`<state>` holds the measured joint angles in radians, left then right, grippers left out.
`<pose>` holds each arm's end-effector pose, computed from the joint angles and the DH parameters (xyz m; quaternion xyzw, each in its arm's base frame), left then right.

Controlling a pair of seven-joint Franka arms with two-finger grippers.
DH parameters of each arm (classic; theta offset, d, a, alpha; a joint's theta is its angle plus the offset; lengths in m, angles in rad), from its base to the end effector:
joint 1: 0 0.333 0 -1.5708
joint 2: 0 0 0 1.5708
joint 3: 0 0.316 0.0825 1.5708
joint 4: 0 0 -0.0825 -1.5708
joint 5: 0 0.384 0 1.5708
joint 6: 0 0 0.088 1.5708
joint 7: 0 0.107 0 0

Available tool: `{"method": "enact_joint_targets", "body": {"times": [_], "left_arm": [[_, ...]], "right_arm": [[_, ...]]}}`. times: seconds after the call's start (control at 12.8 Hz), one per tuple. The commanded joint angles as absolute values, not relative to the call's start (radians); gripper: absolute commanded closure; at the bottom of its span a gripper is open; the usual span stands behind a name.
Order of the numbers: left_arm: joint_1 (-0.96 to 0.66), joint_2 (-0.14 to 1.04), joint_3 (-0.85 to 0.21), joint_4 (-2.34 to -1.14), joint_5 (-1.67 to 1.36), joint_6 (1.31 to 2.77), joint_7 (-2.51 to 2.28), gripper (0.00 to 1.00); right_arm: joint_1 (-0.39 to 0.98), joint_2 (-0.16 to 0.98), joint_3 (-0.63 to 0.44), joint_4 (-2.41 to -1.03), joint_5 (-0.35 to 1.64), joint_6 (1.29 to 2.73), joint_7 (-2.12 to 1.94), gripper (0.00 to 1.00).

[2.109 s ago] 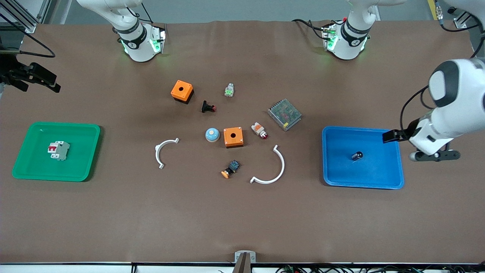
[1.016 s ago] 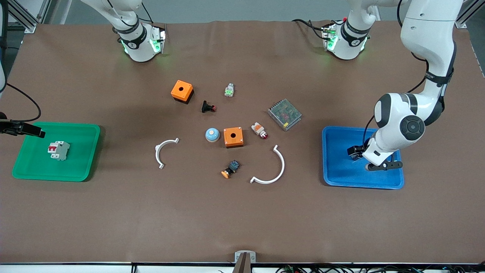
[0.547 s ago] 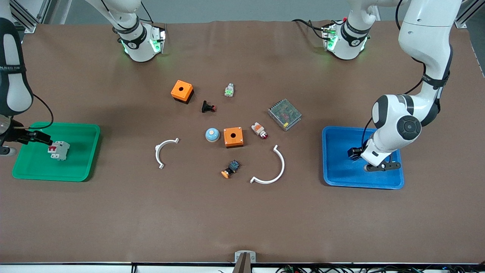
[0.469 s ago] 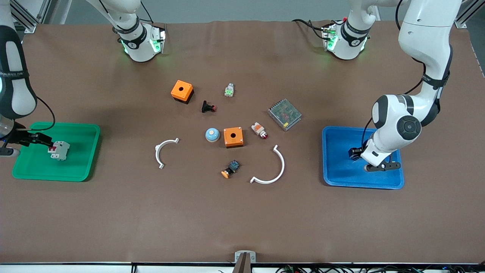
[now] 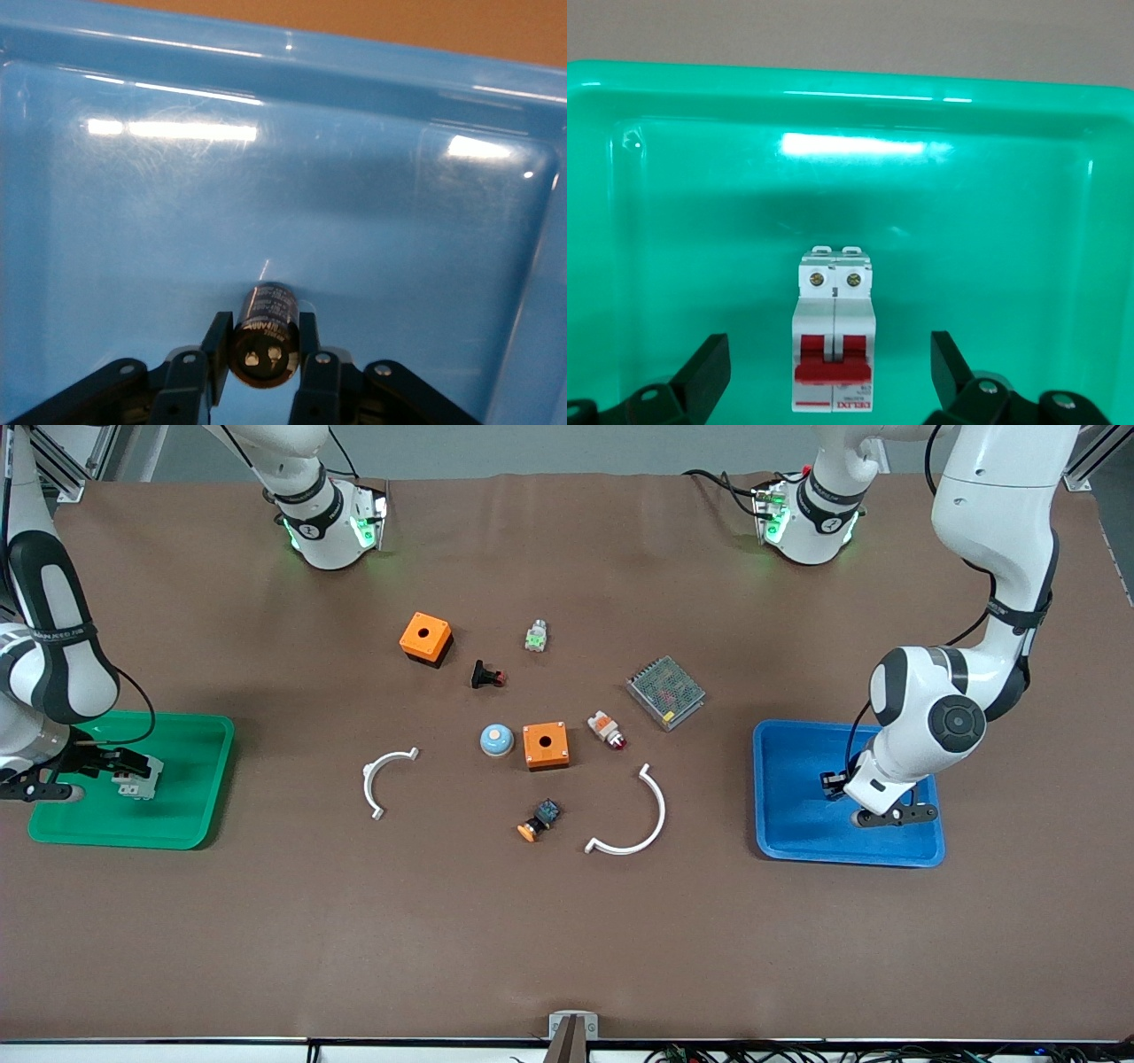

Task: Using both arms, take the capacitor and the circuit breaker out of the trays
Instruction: 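Grasp the capacitor with the left gripper while the right gripper grasps the breaker, then lift the capacitor with the left gripper while the right gripper lifts the breaker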

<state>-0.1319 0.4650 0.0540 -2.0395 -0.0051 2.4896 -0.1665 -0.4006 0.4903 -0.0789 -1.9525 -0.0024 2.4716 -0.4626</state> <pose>0.5948 -0.0469 0.2109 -0.9990 -0.0435 0.0058 0.0114 0.5536 -0.2857 0.2285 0.9997 -0.0026 0.0047 0.0240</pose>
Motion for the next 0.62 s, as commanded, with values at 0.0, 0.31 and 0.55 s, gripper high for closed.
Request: {"method": "enact_joint_targets", "body": {"times": [0.0, 0.31, 0.55], "left_arm": [[-0.141, 0.463, 0.052, -2.007, 0.005, 2.471, -0.218, 0.88], [-0.234, 0.445, 0.051, -1.858, 0.005, 2.187, -0.322, 0.89], [-0.349, 0.472, 0.049, -1.755, 0.000, 2.105, -0.493, 0.89]], "right_arm": [[-0.410, 0.518, -0.069, -1.939, -0.005, 2.508, -0.491, 0.00], [-0.428, 0.555, -0.067, -1.937, -0.005, 2.556, -0.531, 0.13], [-0.426, 0.560, -0.067, -1.939, 0.000, 2.545, -0.529, 0.81]]}}
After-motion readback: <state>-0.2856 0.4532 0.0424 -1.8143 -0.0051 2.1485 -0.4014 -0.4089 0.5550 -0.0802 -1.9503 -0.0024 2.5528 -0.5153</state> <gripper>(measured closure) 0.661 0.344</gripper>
